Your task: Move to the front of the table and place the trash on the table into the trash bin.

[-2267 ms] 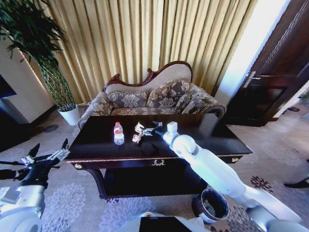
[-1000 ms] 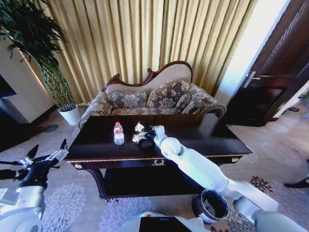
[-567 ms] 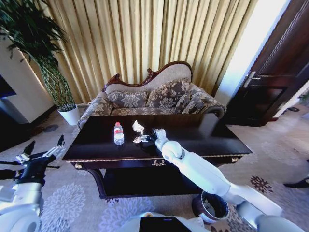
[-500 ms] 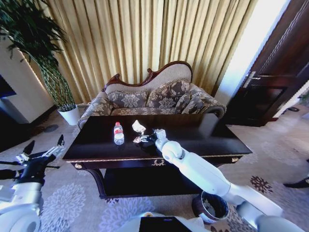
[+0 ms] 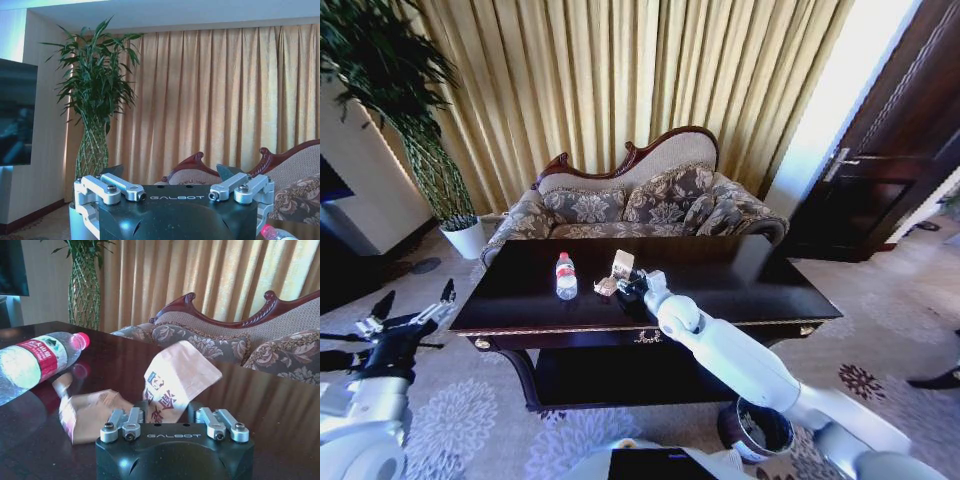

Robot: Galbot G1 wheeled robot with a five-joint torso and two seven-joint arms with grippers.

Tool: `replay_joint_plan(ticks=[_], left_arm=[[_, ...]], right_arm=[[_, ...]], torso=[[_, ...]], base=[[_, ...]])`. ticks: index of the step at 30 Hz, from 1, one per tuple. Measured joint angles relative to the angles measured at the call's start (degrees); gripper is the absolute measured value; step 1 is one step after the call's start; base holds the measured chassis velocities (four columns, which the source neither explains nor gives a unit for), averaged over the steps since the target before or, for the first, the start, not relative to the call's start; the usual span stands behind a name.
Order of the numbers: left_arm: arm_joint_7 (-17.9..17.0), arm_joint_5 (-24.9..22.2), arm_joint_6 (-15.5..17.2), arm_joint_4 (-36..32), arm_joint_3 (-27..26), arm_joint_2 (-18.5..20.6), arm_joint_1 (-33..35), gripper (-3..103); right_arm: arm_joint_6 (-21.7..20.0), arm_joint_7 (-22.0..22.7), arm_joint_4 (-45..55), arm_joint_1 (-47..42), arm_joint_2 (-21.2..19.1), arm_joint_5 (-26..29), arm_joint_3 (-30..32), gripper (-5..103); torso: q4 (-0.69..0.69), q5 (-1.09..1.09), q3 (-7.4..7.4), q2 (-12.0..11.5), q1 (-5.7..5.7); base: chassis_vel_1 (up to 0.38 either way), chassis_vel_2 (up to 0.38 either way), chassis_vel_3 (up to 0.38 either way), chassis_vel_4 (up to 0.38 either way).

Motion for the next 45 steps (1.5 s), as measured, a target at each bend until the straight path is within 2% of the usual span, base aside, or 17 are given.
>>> replay_joint_plan(ticks=[1, 2, 5, 6, 8, 10, 11, 21, 27, 32, 35, 36, 40, 45], left_arm=[[0.01, 0.01, 0.0, 0.0, 0.02, 0.02, 0.0, 100], [0.01, 0.01, 0.0, 0.0, 0.02, 0.02, 0.0, 100], [0.03, 0.07, 0.0, 0.0, 0.05, 0.06, 0.0, 100], [0.03, 0.07, 0.0, 0.0, 0.05, 0.06, 0.0, 100], [0.03, 0.12, 0.0, 0.0, 0.06, 0.05, 0.02, 100], [0.04, 0.14, 0.0, 0.0, 0.06, 0.03, 0.12, 100], [0.04, 0.18, 0.0, 0.0, 0.06, 0.0, 0.19, 100], [0.06, 0.31, 0.0, 0.0, 0.15, -0.12, 0.36, 100], [0.05, 0.33, 0.0, 0.0, 0.27, -0.02, 0.49, 100], [0.04, 0.34, -0.01, 0.0, 0.6, 0.56, 0.52, 100], [0.01, 0.34, -0.12, 0.0, 0.72, 1.18, 0.13, 100], [0.01, 0.34, -0.12, 0.0, 0.72, 1.18, 0.13, 100], [0.03, 0.31, -0.13, 0.0, 0.96, 1.24, -1.01, 100], [0.47, 0.18, -0.72, 0.0, 1.26, 2.22, -0.77, 100]], right_arm=[[0.13, 0.0, 0.1, -0.13, -0.12, -0.06, 0.29, 39], [0.13, 0.0, 0.1, -0.13, -0.12, -0.06, 0.29, 39], [0.34, 0.0, 0.4, -0.54, -0.39, -0.17, 0.94, 22], [0.34, 0.0, 0.4, -0.54, -0.39, -0.17, 0.94, 22], [0.47, 0.0, 0.61, -0.93, -0.62, -0.35, 1.28, 12], [0.57, 0.0, 0.77, -1.23, -0.76, -0.48, 1.49, 12], [0.66, -0.02, 0.97, -1.65, -0.95, -0.63, 1.8, 3], [2.55, -0.09, 3.67, -4.71, -2.45, -1.18, 5.52, 0], [4.66, -0.1, 8.95, -8.27, -4.48, -0.96, 11.81, 0], [5.18, -0.88, 14.07, -13.46, -7.05, -0.69, 19.43, 0], [6.13, -2.79, 17.65, -20.29, -8.97, -1.0, 28.21, 0], [6.13, -2.79, 17.65, -20.29, -8.97, -1.0, 28.21, 0], [6.96, -3.3, 21.77, -30.39, -9.22, -1.63, 36.92, 0], [7.8, -1.97, 26.39, -37.76, -7.48, -3.82, 41.48, 0]], torso=[[0.0, 0.0, 0.0, 0.0, 0.0], [0.0, 0.0, 0.0, 0.0, 0.0], [0.0, 0.0, 0.0, 0.0, 0.0], [0.0, 0.0, 0.0, 0.0, 0.0], [0.0, 0.0, 0.0, 0.0, 0.0], [0.0, 0.0, 0.0, 0.0, 0.0], [0.0, 0.0, 0.0, 0.0, 0.0], [0.0, 0.0, 0.0, 0.0, 0.0], [0.0, 0.01, 0.0, 0.0, 0.0], [0.01, 0.01, 0.0, 0.0, 0.0], [-0.01, 0.0, 0.0, 0.0, 0.0], [-0.01, 0.0, 0.0, 0.0, 0.0], [-0.02, 0.0, -0.01, 0.0, -0.01], [0.01, 0.0, -0.01, 0.0, -0.01]], base=[[0.0, 0.0, 0.0, 0.0], [0.0, 0.0, 0.0, 0.0], [0.0, 0.0, 0.0, 0.0], [0.0, 0.0, 0.0, 0.0], [0.0, 0.0, 0.0, 0.0], [0.0, 0.0, 0.0, 0.0], [0.0, 0.0, 0.0, 0.0], [0.0, 0.0, 0.0, 0.0], [0.0, 0.0, 0.0, 0.0], [0.0, 0.0, 0.0, 0.0], [0.0, 0.0, 0.0, 0.0], [0.0, 0.0, 0.0, 0.0], [0.0, 0.0, 0.0, 0.0], [0.0, 0.0, 0.0, 0.0]])
